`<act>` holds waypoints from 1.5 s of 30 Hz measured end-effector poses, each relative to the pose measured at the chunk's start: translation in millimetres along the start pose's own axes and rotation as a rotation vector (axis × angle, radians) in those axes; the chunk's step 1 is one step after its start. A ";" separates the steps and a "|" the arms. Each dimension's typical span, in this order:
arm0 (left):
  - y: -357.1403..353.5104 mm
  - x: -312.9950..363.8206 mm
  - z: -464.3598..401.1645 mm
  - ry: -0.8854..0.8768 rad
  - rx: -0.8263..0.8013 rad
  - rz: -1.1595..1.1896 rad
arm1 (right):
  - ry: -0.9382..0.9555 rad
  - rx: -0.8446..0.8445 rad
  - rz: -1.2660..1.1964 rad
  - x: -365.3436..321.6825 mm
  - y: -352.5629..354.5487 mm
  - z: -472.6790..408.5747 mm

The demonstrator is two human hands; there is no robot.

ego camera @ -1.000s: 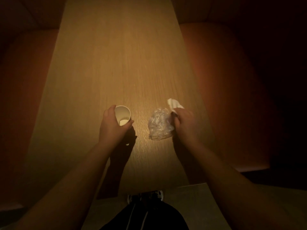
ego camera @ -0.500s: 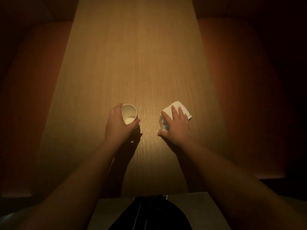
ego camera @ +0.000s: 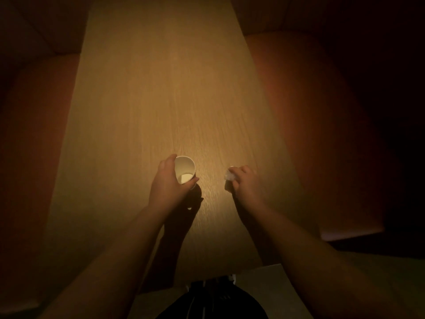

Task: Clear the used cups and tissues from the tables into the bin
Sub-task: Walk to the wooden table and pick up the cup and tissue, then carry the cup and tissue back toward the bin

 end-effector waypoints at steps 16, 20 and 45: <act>-80.5 128.6 92.1 -0.642 -0.371 0.050 | -0.505 0.522 0.094 80.5 85.6 219.1; -108.3 140.9 161.7 -0.837 -0.574 0.115 | -0.726 0.704 0.103 83.0 66.8 319.9; -69.0 39.8 785.8 -2.085 -1.629 0.080 | -2.283 1.636 -0.108 -151.6 -135.4 866.7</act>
Point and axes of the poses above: each hand's wrist, its own z-axis away from the middle knuckle, its own y-axis out of the back of the hand, x = y × z, the point moved 2 cm from there along -z, towards the middle knuckle, and after that the axes turned 5 degrees about x, right-handed, at the moved point
